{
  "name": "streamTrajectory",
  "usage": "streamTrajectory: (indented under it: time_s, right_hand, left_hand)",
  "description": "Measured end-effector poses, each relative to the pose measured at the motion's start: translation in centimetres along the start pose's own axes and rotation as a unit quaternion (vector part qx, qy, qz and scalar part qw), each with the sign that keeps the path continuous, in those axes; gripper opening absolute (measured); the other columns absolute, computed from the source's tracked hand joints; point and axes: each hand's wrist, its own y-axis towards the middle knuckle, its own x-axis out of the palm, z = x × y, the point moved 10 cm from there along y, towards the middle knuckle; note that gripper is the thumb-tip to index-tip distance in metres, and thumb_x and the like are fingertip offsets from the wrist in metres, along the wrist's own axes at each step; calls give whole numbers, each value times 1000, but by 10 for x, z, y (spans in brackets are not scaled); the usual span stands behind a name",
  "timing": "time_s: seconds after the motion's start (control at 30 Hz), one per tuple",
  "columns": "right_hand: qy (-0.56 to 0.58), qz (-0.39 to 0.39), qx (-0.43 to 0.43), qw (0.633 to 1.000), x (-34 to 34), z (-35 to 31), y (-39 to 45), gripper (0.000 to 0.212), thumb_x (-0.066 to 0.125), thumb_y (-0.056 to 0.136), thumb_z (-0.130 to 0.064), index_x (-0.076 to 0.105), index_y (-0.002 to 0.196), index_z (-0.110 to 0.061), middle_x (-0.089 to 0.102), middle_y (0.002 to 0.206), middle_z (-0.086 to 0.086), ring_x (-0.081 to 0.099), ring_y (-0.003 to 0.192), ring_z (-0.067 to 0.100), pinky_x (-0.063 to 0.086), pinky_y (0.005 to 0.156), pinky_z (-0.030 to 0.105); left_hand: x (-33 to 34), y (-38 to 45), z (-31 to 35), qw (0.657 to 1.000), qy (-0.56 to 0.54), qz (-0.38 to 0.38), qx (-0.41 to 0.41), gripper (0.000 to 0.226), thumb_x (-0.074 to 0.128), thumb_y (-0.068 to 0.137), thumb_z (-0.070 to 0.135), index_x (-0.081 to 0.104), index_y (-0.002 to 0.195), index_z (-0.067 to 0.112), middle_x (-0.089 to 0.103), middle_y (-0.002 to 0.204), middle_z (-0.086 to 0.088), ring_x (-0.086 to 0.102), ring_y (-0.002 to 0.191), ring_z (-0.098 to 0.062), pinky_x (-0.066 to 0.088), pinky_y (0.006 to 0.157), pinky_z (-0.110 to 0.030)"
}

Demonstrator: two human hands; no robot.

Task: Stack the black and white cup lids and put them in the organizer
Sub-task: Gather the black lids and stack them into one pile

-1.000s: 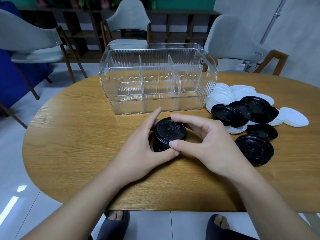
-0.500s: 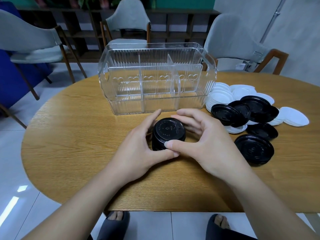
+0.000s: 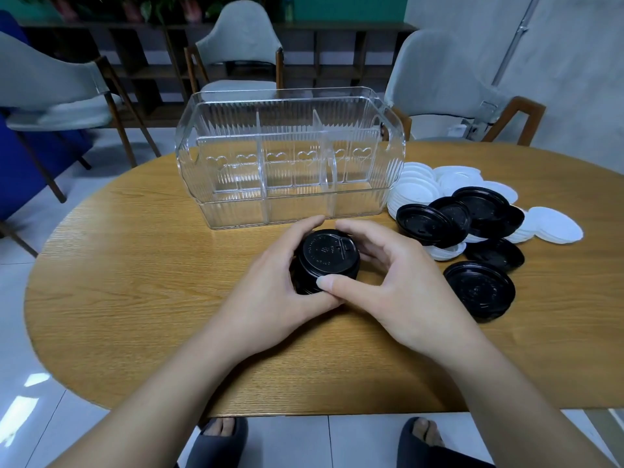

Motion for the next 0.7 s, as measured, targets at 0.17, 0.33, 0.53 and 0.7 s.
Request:
streamTrajectory:
  time_s: [0.17,0.33,0.53,0.7]
  right_hand:
    - [-43,19,0,999,-11,3,-3,66,92,86,-39,64,146,-43,69,134,-34,60,130,-11,48,115,22]
    - [-165,146,-30,975,-62,-3,-5,47,78,96,-52,73,138,-32,70,133,-21,61,125,-2,46,112,24]
    - [-272,179,-9,945,-90,26,0,32,73,101,-44,79,128,-28,71,125,-13,57,126,20,36,110,41]
    - [-343,174,30,922,-89,50,5,29,83,95,-43,82,121,-29,69,122,-12,54,122,22,23,102,35]
  left_hand:
    - [12,6,5,1000,-9,-1,10,92,95,86,37,46,165,37,62,152,25,59,143,-2,49,121,-40]
    - [16,9,4,1000,1,10,-1,94,96,84,46,46,163,43,61,152,25,57,144,-1,46,124,-40]
    - [18,11,8,1000,9,18,-3,92,95,84,50,46,161,47,60,150,30,55,143,3,44,123,-31]
    - [18,10,10,1000,9,25,-1,90,95,84,49,46,160,47,60,150,30,54,142,5,41,119,-22]
